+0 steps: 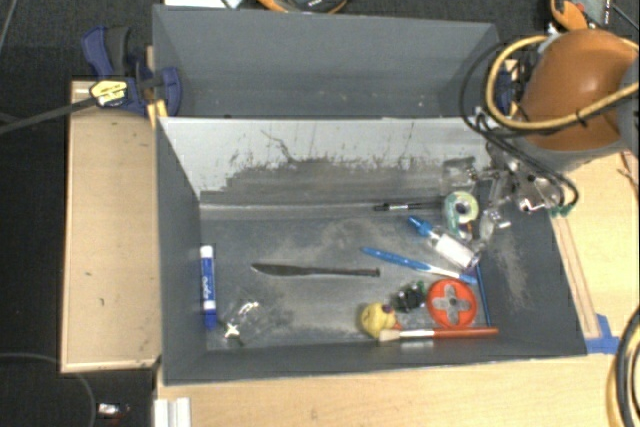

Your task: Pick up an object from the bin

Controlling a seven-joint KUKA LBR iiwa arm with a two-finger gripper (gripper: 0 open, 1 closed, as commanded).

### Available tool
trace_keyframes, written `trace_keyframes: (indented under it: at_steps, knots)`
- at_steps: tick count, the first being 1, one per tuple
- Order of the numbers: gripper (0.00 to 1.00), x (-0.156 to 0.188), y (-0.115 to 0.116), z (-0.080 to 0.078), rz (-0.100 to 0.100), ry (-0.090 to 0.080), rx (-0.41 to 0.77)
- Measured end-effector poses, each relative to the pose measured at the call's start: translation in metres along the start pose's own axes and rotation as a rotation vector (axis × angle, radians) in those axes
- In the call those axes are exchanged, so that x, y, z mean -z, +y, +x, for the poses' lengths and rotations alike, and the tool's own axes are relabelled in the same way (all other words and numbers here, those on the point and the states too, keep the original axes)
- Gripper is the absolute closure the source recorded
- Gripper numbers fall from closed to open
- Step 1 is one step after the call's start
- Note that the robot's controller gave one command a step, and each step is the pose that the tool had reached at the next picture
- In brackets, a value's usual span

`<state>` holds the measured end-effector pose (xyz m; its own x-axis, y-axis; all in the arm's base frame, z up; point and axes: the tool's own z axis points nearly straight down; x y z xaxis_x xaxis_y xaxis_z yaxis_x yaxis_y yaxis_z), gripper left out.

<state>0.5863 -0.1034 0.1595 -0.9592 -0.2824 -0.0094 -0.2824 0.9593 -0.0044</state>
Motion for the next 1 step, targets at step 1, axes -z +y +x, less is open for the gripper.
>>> trace_keyframes:
  at_steps: [1]
  knots:
    - [0.0, -0.0049, 0.003, 0.0034, 0.005, -0.012, -0.022]
